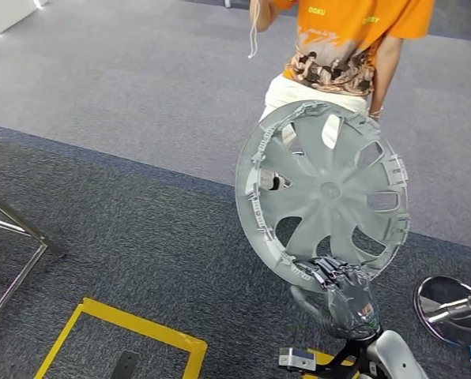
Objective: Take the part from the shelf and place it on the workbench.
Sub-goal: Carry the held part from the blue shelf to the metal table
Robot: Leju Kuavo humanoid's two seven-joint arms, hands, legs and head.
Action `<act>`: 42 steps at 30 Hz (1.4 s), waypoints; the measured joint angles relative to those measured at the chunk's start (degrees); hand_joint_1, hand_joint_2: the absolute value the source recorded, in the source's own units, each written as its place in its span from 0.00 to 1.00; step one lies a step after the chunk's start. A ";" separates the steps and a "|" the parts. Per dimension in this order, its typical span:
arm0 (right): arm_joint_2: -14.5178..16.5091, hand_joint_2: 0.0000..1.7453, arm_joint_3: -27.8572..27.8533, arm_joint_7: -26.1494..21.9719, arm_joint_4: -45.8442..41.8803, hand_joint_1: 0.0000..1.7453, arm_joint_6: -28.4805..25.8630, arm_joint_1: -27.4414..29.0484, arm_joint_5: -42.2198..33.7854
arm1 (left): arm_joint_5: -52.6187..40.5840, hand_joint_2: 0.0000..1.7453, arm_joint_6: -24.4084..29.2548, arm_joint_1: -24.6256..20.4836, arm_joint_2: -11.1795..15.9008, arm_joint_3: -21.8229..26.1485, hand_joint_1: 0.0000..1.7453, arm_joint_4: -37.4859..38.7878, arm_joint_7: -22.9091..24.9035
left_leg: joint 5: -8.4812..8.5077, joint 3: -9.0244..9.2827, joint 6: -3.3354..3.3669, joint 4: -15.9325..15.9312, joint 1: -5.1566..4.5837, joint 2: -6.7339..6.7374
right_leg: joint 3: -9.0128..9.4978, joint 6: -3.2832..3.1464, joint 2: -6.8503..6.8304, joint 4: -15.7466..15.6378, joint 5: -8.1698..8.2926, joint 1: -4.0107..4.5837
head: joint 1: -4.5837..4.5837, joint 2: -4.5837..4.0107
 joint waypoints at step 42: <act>-0.26 1.00 -0.63 -2.46 -0.40 1.00 -0.06 -3.27 -1.32 | 0.84 1.00 -0.25 -0.26 -0.24 0.31 0.00 -0.02 0.33 | -5.52 -8.32 -2.63 15.61 0.76 5.15 | 3.37 -2.28 -5.65 -2.46 -1.34 0.42 | -0.32 0.00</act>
